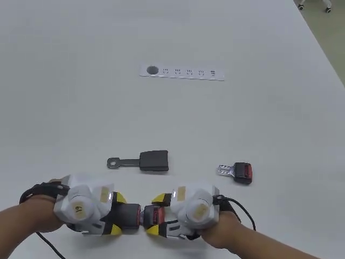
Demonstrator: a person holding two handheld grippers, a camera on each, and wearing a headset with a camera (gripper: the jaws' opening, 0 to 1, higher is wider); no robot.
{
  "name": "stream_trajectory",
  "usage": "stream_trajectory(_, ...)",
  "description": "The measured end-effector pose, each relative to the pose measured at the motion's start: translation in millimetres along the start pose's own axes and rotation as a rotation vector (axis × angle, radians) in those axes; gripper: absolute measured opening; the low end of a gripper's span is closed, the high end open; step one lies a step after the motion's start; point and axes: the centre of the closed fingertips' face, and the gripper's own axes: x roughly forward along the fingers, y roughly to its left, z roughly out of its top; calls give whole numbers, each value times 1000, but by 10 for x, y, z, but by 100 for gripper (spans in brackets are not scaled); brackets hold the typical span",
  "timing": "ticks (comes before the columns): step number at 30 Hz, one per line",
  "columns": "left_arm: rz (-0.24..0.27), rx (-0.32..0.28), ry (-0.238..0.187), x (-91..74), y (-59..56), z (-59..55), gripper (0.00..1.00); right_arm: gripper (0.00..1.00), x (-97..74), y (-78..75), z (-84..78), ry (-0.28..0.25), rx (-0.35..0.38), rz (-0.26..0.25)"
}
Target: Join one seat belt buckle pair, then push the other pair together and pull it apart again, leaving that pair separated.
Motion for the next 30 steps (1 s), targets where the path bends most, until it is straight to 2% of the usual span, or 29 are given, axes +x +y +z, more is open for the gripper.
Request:
stream_trajectory(7,8,-7,-74,5,4,-7,34,35,-11,-1,2,-31,1,-8)
stream_trajectory(14,-9,0,-116,-5,6,3,34,35,-15,-15,16,-62,-5,-19)
stream_trajectory(26,-16,6,-159,-27,3,28,34,34,-8,-8,31,-100,19,-15)
stream_trajectory(28,-19,7,-163,-30,4,22,34,34,-9,-1,36,-104,13,-19)
stream_trajectory(30,-25,9,-164,-32,-5,32,34,34,-8,5,27,-89,-37,-30)
